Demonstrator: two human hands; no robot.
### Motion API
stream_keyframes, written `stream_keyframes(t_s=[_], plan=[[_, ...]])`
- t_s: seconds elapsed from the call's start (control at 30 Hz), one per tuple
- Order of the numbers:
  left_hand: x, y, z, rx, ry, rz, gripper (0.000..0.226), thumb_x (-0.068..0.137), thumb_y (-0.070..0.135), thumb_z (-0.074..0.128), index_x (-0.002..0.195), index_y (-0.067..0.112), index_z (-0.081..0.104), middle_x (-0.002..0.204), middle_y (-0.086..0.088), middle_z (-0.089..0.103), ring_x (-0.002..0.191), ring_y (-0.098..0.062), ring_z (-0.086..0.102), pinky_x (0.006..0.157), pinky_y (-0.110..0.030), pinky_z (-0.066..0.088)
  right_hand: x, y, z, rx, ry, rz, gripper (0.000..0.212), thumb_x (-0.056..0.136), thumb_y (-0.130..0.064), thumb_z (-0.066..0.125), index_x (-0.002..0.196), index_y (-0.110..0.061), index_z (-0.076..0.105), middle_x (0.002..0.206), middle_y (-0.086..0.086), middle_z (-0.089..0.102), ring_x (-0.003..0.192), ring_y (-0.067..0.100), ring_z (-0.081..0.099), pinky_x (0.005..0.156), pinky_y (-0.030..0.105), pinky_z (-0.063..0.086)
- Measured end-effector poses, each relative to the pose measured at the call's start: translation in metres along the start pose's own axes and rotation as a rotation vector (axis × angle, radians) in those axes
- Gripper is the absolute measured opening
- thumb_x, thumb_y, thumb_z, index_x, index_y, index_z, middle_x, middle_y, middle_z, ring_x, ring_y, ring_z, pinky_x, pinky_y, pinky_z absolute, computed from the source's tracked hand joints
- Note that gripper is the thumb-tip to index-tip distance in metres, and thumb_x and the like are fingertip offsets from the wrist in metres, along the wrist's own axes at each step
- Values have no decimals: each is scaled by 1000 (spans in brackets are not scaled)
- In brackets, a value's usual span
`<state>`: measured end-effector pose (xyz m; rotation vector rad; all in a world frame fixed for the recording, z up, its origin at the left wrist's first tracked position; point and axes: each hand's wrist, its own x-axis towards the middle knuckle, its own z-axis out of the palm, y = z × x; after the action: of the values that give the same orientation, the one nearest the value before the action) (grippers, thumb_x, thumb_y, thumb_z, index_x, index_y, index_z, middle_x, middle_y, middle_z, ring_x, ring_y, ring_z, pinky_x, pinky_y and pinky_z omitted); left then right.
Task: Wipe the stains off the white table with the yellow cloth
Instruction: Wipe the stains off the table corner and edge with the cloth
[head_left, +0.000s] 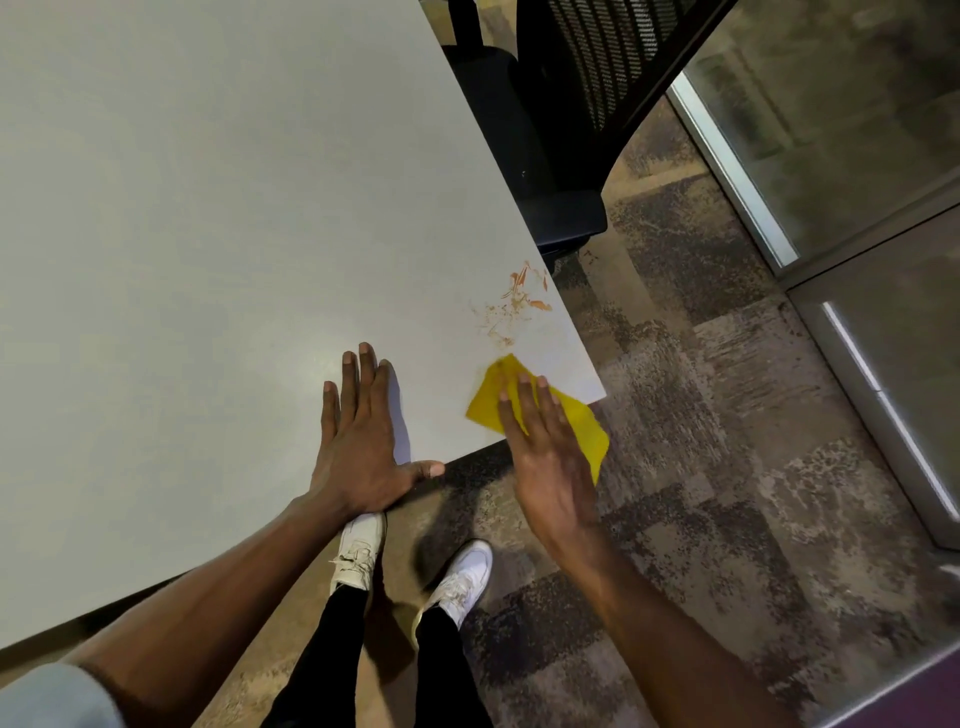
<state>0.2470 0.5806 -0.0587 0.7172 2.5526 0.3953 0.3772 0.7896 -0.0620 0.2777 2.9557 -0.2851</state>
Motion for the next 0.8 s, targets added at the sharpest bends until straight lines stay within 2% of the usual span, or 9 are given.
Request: stream_keyframes(t_s=[0.1,0.17,0.2,0.27,0.33,0.4,0.53,0.7,0.8], plan=[[0,-1,1,-19,5,5,150,68,94,59,168,9,-12,173,-8,-34,161,-27,-32,133,-58,-7,21,24,-11,74,14,275,74,95,7,37,164,-9,20,174,17,8,162,38,5,131,51,22],[1,-2,1,-9,4,1,151,68,97,58,168,10,-14,173,-7,-35,161,-26,-34,133,-57,-8,41,26,-18,133,47,416,72,95,9,42,163,-7,22,173,20,10,162,39,5,129,51,23],[1,-3,2,-2,6,1,150,69,98,57,168,10,-14,173,-7,-35,161,-26,-34,133,-57,-8,47,20,-18,133,69,413,73,92,11,39,162,-5,25,173,21,11,161,39,6,129,51,22],[1,-5,3,3,11,8,149,70,99,56,168,10,-13,173,-7,-34,161,-27,-32,133,-58,-7,44,1,-13,110,69,287,79,86,11,32,162,-5,25,172,23,8,161,41,5,129,52,21],[1,-5,4,4,23,8,148,69,102,48,168,9,-12,174,-8,-32,162,-27,-30,134,-58,-5,27,-17,-3,59,5,90,81,85,4,20,164,-7,17,172,23,1,161,42,-1,130,54,18],[1,-5,4,11,32,9,149,67,104,42,168,9,-11,175,-9,-31,163,-28,-28,134,-58,-4,9,-23,4,16,-40,-23,75,90,-1,10,165,-7,10,172,24,-1,160,43,-4,130,54,17],[1,-5,3,14,40,5,148,66,103,42,169,9,-10,175,-9,-29,163,-28,-27,134,-59,-2,12,-13,5,-27,2,-38,70,95,-2,8,164,-6,20,172,23,11,160,43,6,128,54,25],[1,-5,4,-4,41,-3,148,70,98,58,169,12,-11,175,-6,-31,163,-25,-29,134,-57,-4,68,-8,-12,33,15,122,75,90,5,17,163,-9,26,172,20,14,161,40,7,129,50,21],[0,-6,5,-8,53,4,147,71,93,65,169,12,-10,176,-5,-29,163,-24,-28,134,-57,-4,58,-17,-11,33,-2,19,78,87,4,11,163,-9,25,172,21,13,161,40,10,129,49,26]])
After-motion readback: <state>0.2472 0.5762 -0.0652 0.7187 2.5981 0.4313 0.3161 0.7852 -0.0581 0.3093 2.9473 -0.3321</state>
